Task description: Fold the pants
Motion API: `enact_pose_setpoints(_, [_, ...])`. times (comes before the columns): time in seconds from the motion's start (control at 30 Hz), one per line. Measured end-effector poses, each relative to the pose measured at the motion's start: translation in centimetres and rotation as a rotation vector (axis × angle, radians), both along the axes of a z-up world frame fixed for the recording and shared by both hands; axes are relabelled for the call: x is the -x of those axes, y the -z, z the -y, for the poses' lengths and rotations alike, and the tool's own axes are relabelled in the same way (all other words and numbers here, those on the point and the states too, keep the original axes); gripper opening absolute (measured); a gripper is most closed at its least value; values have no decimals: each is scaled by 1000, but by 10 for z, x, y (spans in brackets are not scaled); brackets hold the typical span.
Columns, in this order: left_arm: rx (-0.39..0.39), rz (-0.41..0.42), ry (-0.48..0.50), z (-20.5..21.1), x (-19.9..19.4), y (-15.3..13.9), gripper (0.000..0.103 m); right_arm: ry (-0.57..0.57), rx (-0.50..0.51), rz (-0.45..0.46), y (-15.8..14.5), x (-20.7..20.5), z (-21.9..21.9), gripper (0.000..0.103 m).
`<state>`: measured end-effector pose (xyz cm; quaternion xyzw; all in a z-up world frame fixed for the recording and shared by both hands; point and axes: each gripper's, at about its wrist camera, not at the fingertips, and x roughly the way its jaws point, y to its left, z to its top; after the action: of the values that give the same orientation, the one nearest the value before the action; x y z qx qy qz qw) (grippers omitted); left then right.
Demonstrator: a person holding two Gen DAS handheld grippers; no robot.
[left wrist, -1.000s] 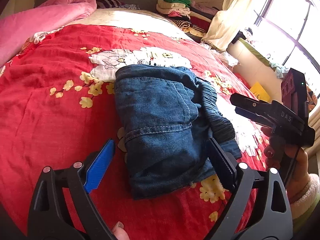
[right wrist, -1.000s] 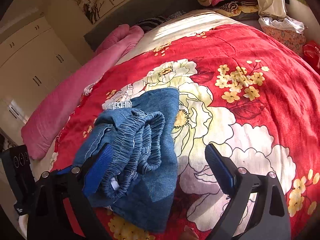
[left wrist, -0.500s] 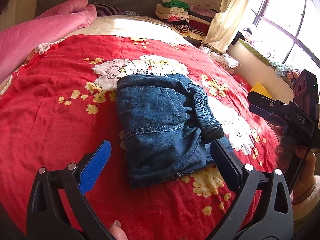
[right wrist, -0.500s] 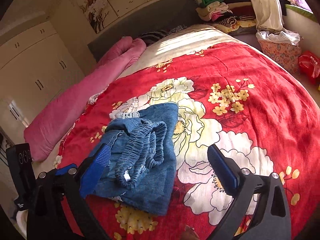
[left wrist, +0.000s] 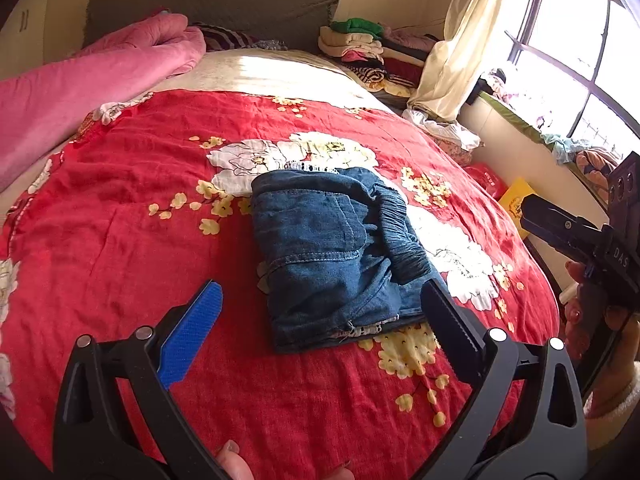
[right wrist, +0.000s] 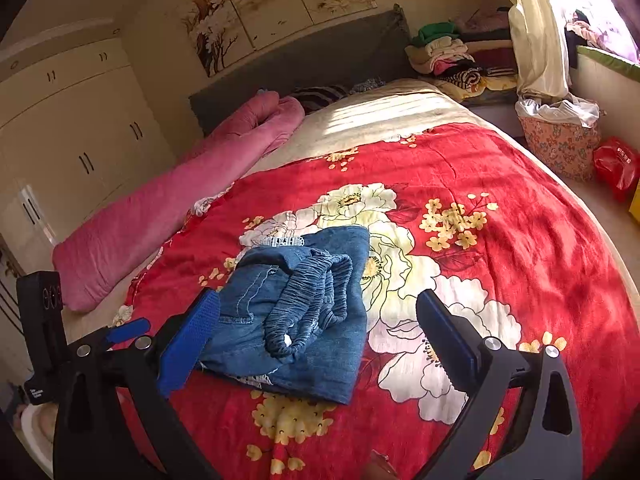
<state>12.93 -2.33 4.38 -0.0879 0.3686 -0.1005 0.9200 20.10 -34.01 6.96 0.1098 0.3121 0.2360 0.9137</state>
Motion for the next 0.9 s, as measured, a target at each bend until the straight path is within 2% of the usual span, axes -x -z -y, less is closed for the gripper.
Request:
enact_pose_setpoints(0.43, [-13,18,-47,-14,45,-8,93,-9,43,56,-13,46,-7,98])
enact_pose_setpoints(0.9, [-28,-29,-63,-12,83,20,93,2,105,-4,26,88,-13,98])
